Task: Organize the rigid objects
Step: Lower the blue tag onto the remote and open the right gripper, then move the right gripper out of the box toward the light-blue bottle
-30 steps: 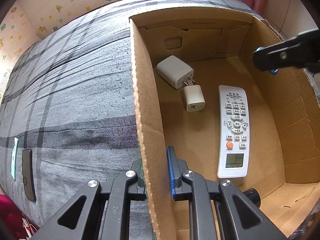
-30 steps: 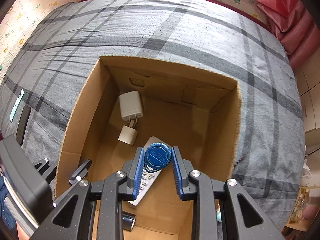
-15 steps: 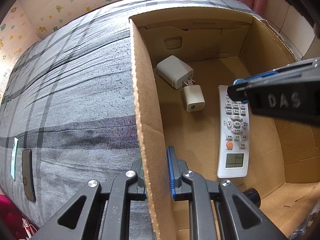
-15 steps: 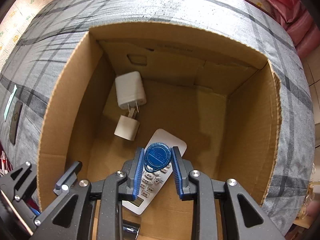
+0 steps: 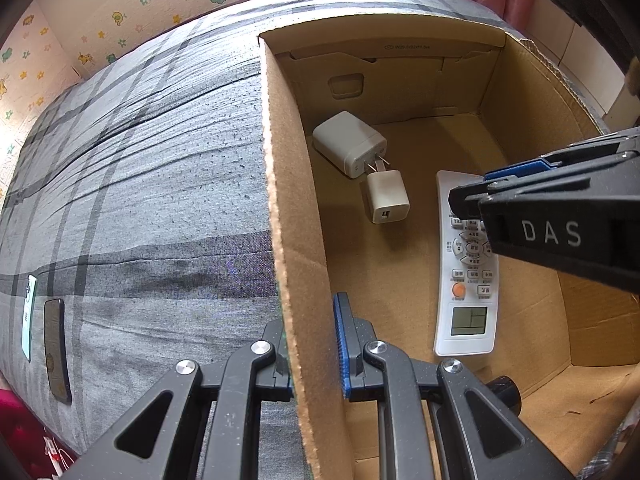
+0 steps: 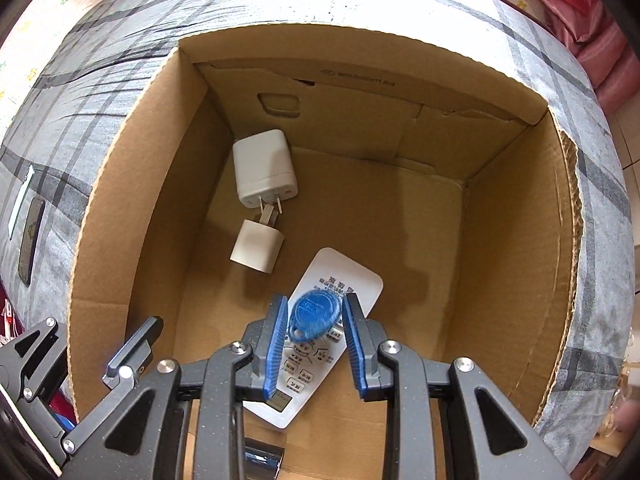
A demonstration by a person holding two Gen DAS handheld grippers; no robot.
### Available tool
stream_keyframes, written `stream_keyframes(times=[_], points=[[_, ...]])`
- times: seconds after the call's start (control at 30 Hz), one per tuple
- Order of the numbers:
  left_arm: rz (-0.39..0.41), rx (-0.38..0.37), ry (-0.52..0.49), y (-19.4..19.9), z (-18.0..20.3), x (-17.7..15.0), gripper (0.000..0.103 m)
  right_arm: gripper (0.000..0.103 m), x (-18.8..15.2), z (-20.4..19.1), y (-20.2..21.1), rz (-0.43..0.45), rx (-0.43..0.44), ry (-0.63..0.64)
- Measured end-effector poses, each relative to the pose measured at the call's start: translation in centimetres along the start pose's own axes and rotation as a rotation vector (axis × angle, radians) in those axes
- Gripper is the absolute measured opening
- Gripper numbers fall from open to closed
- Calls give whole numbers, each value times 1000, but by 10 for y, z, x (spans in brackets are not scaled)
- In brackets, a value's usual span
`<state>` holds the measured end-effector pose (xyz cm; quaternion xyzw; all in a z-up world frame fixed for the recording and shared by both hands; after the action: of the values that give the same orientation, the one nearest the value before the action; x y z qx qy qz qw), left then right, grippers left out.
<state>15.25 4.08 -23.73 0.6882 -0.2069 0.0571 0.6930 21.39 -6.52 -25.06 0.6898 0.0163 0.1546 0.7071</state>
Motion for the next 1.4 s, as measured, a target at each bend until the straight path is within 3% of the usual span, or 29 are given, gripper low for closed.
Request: stream_keyframes(times=[0.1,0.27,0.57,1.13,1.4], points=[[0,0,-2,0,0,0,17,45,0,-4,4,14,-2,13],[-2,3,-6,0,0,0,17,55,1,-5,15,56,-33,26],[-1,3,-3,-1,0,0,17,57,-2,5,31,81,-23,1],[-1,7,-3,0,-1,0,16,100,-6,49,88,186,-68,-55],[-2,8,-4,0,-1,0,16,103,-16,74,103,214,-70,-87]])
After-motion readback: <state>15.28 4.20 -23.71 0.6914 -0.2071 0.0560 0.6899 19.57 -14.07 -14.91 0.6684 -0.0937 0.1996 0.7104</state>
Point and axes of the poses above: each gripper's, at about its wrist camera, not at the fingertips, and y roughly against the way its jaws point, z to its right, x to its top, the point moved 6 cm from there along -y, roughly the way its jaws point, and after that the axes turned 4 degrees about -x, right-handed, at the moved point
